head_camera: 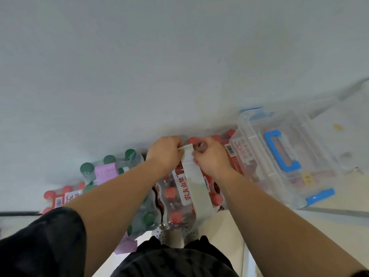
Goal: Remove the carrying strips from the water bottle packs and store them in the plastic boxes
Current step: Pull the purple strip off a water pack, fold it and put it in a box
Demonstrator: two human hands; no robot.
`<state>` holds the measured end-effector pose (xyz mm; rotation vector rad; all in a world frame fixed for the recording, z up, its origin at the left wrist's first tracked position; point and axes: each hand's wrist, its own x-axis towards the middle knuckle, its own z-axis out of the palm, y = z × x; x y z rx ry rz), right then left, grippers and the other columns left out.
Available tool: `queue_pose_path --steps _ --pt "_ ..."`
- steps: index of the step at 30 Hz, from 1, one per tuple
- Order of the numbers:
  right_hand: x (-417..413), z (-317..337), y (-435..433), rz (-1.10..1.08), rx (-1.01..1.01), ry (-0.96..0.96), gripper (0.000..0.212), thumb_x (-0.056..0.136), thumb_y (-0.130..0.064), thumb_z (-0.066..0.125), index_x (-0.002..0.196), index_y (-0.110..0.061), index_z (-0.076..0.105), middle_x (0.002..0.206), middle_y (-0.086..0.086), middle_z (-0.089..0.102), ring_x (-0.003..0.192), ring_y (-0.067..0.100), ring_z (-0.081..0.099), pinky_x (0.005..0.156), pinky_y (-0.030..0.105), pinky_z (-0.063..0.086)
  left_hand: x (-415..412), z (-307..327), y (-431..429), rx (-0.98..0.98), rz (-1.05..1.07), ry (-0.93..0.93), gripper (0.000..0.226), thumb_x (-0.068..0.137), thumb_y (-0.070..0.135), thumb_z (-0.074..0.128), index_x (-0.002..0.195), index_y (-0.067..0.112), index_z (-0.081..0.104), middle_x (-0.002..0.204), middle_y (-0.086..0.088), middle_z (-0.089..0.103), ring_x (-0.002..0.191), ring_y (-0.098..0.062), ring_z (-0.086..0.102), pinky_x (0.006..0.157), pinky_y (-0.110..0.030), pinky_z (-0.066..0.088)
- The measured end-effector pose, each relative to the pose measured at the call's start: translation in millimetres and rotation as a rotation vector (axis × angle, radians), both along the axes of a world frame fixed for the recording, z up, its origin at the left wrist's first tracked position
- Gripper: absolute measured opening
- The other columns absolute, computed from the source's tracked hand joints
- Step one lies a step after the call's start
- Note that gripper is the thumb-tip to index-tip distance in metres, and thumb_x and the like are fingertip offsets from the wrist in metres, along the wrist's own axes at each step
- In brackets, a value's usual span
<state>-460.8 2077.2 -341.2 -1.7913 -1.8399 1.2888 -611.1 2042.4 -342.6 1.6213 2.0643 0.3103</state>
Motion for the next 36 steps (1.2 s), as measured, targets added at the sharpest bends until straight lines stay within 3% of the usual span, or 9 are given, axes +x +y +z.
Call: queue_pose_path --steps 4,5,12,19,22,25,30,36 --pt "5.3 2.0 -7.9 0.08 0.105 -0.01 0.021 0.089 -0.015 0.071 0.109 -0.02 0.066 0.103 -0.004 0.07 0.09 0.012 0.066 0.074 0.017 0.05 4.2 3.1 -13.2 0.05 0.068 0.067 0.017 0.09 0.032 0.057 0.103 0.021 0.055 0.091 -0.003 0.064 0.082 -0.028 0.062 0.067 -0.038 0.053" --pt "4.7 3.4 -9.6 0.119 0.131 -0.018 0.018 0.089 -0.017 0.071 0.107 -0.019 0.068 0.103 -0.003 0.07 0.09 0.011 0.065 0.073 0.015 0.048 4.6 6.3 -17.7 0.058 0.081 0.074 0.018 0.091 0.034 0.056 0.104 0.02 0.055 0.091 -0.003 0.065 0.081 -0.028 0.063 0.067 -0.038 0.054" --pt "-30.8 13.6 -36.4 0.448 0.21 0.062 0.006 0.09 -0.025 0.068 0.094 -0.022 0.071 0.095 -0.006 0.073 0.086 0.014 0.068 0.081 0.036 0.057 -28.0 28.7 -93.7 0.079 0.31 0.138 0.019 0.091 0.035 0.062 0.103 0.02 0.064 0.09 -0.001 0.07 0.085 -0.027 0.066 0.072 -0.036 0.054" --pt "-98.7 29.1 -96.7 0.866 0.195 0.047 0.024 0.094 -0.033 0.066 0.116 -0.022 0.068 0.113 -0.008 0.069 0.1 0.013 0.065 0.087 0.032 0.054 -89.2 33.0 -221.9 -0.016 0.601 0.258 0.014 0.091 0.039 0.057 0.098 0.029 0.063 0.089 0.004 0.066 0.087 -0.026 0.062 0.071 -0.035 0.051" --pt "-127.1 33.8 -127.7 0.98 0.216 0.036 0.023 0.095 -0.033 0.064 0.115 -0.021 0.068 0.116 -0.003 0.069 0.1 0.017 0.065 0.088 0.036 0.054 -116.0 20.2 -271.9 -0.051 0.679 0.29 0.014 0.091 0.041 0.059 0.099 0.029 0.063 0.089 0.006 0.066 0.082 -0.022 0.064 0.066 -0.029 0.042" --pt "-159.9 29.1 -159.8 1.03 0.202 0.018 0.02 0.094 -0.035 0.065 0.109 -0.023 0.069 0.11 -0.005 0.069 0.096 0.016 0.064 0.086 0.036 0.055 -142.8 -3.1 -313.1 -0.107 0.721 0.268 0.017 0.089 0.04 0.061 0.1 0.026 0.064 0.092 0.003 0.068 0.083 -0.022 0.065 0.066 -0.029 0.045" --pt "-225.6 1.4 -207.8 0.999 0.173 -0.029 0.014 0.09 -0.032 0.066 0.101 -0.024 0.069 0.105 -0.004 0.069 0.092 0.017 0.065 0.085 0.039 0.056 -205.7 -49.2 -357.6 -0.191 0.674 0.156 0.022 0.085 0.04 0.061 0.104 0.028 0.062 0.1 0.0 0.066 0.087 -0.022 0.063 0.071 -0.03 0.049" --pt "-281.7 -46.1 -259.8 0.949 -0.035 -0.275 0.03 0.092 -0.031 0.068 0.12 -0.021 0.063 0.125 0.001 0.062 0.108 0.024 0.063 0.091 0.038 0.054 -274.9 -93.4 -384.0 -0.307 0.451 0.042 0.029 0.086 0.039 0.061 0.111 0.025 0.061 0.108 -0.001 0.063 0.095 -0.024 0.064 0.078 -0.033 0.052"
